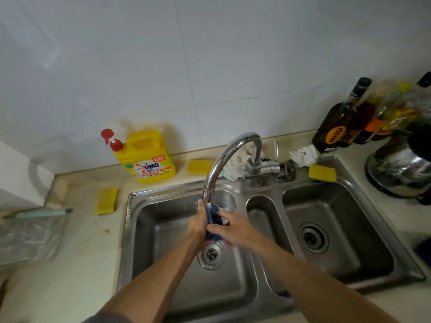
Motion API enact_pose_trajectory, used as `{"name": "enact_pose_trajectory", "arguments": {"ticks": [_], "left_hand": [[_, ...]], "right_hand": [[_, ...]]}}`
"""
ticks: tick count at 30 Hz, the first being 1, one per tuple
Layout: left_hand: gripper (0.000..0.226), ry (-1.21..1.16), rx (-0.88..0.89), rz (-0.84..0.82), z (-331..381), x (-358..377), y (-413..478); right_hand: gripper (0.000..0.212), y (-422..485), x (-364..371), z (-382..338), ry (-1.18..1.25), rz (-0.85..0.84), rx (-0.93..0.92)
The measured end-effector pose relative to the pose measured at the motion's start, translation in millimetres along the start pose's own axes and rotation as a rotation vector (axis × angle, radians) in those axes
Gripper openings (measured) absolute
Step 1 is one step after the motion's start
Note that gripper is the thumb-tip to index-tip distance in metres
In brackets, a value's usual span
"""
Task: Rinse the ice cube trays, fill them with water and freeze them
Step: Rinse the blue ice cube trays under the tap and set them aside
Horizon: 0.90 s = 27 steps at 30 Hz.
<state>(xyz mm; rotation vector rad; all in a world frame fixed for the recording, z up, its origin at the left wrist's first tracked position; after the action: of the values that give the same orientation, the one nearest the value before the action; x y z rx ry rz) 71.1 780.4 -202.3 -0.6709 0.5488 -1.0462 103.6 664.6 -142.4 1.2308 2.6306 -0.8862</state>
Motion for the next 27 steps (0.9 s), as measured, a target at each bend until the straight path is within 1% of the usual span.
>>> {"name": "enact_pose_trajectory", "arguments": {"ticks": [2, 4, 7, 8, 10, 12, 14, 16, 18, 19, 21, 24, 25, 27], "left_hand": [[0.068, 0.064, 0.022, -0.032, 7, -7, 7], [0.076, 0.18, 0.076, -0.062, 16, -13, 14], [0.08, 0.402, 0.177, -0.031, 30, -39, 28], [0.077, 0.43, 0.167, -0.011, 31, -53, 36], [0.072, 0.423, 0.085, 0.007, 25, -77, 49], [0.067, 0.442, 0.039, 0.009, 20, -84, 54], [0.071, 0.503, 0.057, -0.029, 17, -72, 53], [0.074, 0.514, 0.087, -0.093, 15, -50, 47], [0.069, 0.455, 0.086, -0.137, 14, -28, 42], [0.064, 0.412, 0.076, -0.145, 13, -19, 41], [0.053, 0.306, 0.035, -0.127, 13, -9, 39], [0.036, 0.062, -0.028, -0.167, 15, -2, 33], [0.035, -0.014, -0.05, -0.168, 15, -2, 31], [0.04, -0.082, -0.056, -0.152, 14, -3, 30]], "right_hand": [[0.042, 5, 8, -3, 0.037, 0.021, 0.013], [0.043, 10, 10, -2, 0.059, 0.062, 0.028], [0.054, 9, -12, 11, 0.025, 0.163, 0.087], [0.058, 7, -23, 18, -0.017, 0.172, 0.109], [0.064, -3, -41, 35, -0.072, 0.158, 0.16], [0.066, -13, -54, 52, -0.114, 0.156, 0.219], [0.062, -21, -62, 62, -0.186, 0.174, 0.255], [0.063, -28, -66, 69, -0.222, 0.189, 0.271], [0.064, -38, -72, 78, -0.256, 0.213, 0.278], [0.061, -44, -77, 84, -0.292, 0.223, 0.282], [0.056, -59, -87, 98, -0.355, 0.226, 0.304], [0.07, -86, -101, 124, -0.443, 0.197, 0.346], [0.071, -96, -104, 133, -0.506, 0.174, 0.364], [0.07, -114, -110, 152, -0.627, 0.139, 0.375]]}}
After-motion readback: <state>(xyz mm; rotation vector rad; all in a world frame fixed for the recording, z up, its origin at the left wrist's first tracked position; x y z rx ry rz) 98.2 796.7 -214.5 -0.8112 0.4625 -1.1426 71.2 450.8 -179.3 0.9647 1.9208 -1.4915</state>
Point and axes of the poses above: each hand's wrist, its own y-axis towards the middle knuckle, its own x-axis out of the palm, z = x × y, the point moved 8 cm from there along y, towards the middle knuckle, and after that the axes turned 6 degrees about y, right-handed, at the moved point
